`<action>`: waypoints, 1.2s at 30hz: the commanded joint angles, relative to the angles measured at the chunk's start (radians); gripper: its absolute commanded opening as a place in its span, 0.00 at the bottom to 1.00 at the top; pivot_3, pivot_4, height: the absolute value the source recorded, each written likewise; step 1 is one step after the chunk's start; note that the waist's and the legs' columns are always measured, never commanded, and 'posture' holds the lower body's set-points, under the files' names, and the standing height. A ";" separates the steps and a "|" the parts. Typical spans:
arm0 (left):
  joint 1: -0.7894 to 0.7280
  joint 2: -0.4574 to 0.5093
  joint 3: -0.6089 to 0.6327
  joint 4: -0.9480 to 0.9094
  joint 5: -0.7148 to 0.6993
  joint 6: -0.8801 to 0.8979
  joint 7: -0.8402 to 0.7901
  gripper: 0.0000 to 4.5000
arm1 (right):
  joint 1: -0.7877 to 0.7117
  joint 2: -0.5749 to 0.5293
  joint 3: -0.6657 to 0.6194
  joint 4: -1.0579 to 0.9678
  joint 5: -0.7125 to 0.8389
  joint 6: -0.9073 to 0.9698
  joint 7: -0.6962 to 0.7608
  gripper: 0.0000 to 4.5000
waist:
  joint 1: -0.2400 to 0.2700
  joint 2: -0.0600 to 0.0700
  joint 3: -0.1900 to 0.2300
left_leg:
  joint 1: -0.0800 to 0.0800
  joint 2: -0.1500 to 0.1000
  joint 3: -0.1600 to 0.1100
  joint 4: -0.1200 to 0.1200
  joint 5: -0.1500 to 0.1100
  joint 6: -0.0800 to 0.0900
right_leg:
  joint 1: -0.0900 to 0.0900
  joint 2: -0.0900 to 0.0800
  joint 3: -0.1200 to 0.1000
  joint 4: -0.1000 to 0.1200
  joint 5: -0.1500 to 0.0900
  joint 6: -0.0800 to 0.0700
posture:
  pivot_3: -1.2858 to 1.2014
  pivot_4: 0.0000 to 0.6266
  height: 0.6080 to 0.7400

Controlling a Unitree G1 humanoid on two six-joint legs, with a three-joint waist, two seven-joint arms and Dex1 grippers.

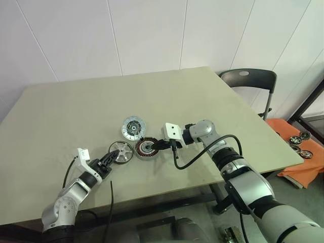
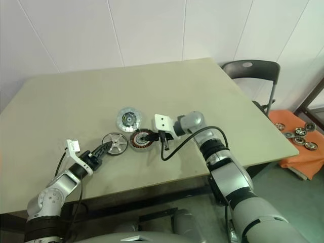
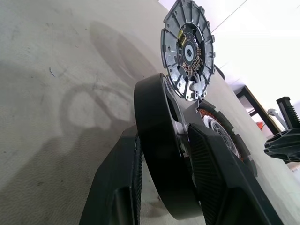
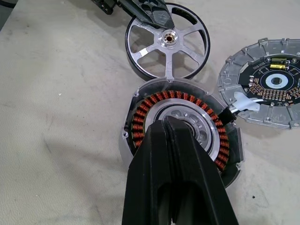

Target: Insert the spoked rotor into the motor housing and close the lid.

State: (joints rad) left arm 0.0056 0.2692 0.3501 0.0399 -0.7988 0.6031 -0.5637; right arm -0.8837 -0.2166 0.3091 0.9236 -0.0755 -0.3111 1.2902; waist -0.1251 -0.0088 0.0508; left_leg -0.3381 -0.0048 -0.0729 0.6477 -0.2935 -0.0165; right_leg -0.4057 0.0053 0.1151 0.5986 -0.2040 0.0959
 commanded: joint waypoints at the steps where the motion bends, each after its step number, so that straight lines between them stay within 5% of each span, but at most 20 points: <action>1: -0.021 0.011 0.031 -0.009 -0.019 -0.001 0.003 0.35 | -0.020 -0.001 -0.003 -0.031 0.001 -0.003 -0.004 0.00 | 0.000 0.000 0.000 | 0.000 0.000 0.000 0.000 0.000 0.000 | 0.000 0.000 0.000 0.000 0.000 0.000 | 0.52 0.00 1.00; 6: -0.022 0.009 0.078 -0.037 -0.139 0.071 -0.029 0.35 | -0.021 -0.001 -0.002 -0.028 -0.002 -0.004 -0.007 0.00 | -0.001 0.000 0.000 | 0.000 0.000 0.000 0.000 0.000 0.000 | 0.000 0.000 0.000 0.000 0.000 0.000 | 0.52 0.00 1.00; 11: -0.014 0.017 0.103 -0.055 -0.209 0.118 -0.041 0.10 | -0.022 -0.002 -0.002 -0.022 -0.005 -0.005 -0.010 0.00 | -0.001 0.000 0.000 | 0.000 0.000 0.000 0.000 0.000 0.000 | 0.000 0.000 0.000 0.000 0.000 0.000 | 0.52 0.00 1.00; 36: -0.012 0.051 0.054 -0.015 -0.123 0.109 -0.015 0.09 | -0.027 -0.015 -0.011 0.002 -0.016 -0.024 -0.023 0.00 | -0.001 0.000 0.000 | 0.000 0.000 0.000 0.000 0.000 0.000 | 0.000 0.000 0.000 0.000 0.000 0.000 | 0.52 0.00 1.00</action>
State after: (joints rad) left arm -0.0035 0.3032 0.4071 0.0213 -0.9545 0.7241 -0.5894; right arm -0.8839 -0.2256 0.3090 0.9306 -0.0953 -0.3150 1.2741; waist -0.1264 -0.0089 0.0508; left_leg -0.3378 -0.0048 -0.0728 0.6477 -0.2935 -0.0166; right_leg -0.4055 0.0053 0.1151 0.5986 -0.2042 0.0959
